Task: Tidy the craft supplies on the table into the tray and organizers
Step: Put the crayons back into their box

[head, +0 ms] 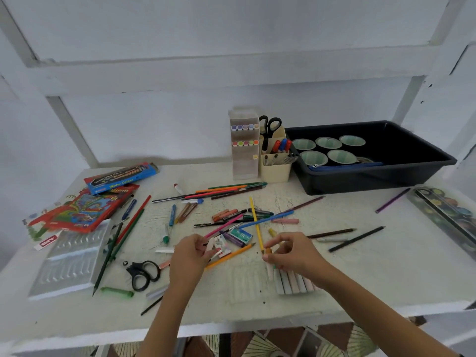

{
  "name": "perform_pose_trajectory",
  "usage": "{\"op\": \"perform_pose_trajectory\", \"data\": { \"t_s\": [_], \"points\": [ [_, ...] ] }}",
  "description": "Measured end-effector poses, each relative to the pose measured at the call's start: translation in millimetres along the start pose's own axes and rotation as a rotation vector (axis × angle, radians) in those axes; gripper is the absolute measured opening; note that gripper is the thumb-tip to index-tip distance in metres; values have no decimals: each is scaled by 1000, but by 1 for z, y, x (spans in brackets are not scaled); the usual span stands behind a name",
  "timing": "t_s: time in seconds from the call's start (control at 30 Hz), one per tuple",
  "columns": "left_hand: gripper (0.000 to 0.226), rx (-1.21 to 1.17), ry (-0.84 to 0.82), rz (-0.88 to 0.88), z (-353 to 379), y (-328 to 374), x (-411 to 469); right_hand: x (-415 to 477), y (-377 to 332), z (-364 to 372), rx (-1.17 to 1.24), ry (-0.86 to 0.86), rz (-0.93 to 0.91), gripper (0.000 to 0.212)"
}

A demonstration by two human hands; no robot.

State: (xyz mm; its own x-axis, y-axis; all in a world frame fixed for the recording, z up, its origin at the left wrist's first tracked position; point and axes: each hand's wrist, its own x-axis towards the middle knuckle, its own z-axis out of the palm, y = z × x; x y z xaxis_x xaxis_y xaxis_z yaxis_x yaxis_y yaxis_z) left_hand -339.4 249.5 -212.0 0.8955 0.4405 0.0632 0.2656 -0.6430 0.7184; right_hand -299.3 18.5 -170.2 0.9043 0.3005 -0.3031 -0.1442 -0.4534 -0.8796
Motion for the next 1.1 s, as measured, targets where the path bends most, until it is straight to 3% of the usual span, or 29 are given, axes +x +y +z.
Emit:
{"op": "perform_pose_trajectory", "data": {
  "t_s": [0.43,0.63,0.73,0.8,0.97,1.1],
  "points": [
    [13,-85,125,-52,12,-5,-8,-18,25,23,-241,204,-210,24],
    [11,-46,191,66,11,-3,-8,-16,28,20,-402,138,-253,35],
    [8,-156,223,117,6,9,-15,-14,29,19,-422,124,-249,36],
    [5,-260,143,73,4,23,-23,-14,29,20,-391,126,-242,36],
    [12,-552,-241,-162,13,48,-43,-13,31,20,-315,129,-232,27],
    [14,-601,-368,-253,30,55,-58,-7,34,21,-404,150,-247,20]
  ]
}}
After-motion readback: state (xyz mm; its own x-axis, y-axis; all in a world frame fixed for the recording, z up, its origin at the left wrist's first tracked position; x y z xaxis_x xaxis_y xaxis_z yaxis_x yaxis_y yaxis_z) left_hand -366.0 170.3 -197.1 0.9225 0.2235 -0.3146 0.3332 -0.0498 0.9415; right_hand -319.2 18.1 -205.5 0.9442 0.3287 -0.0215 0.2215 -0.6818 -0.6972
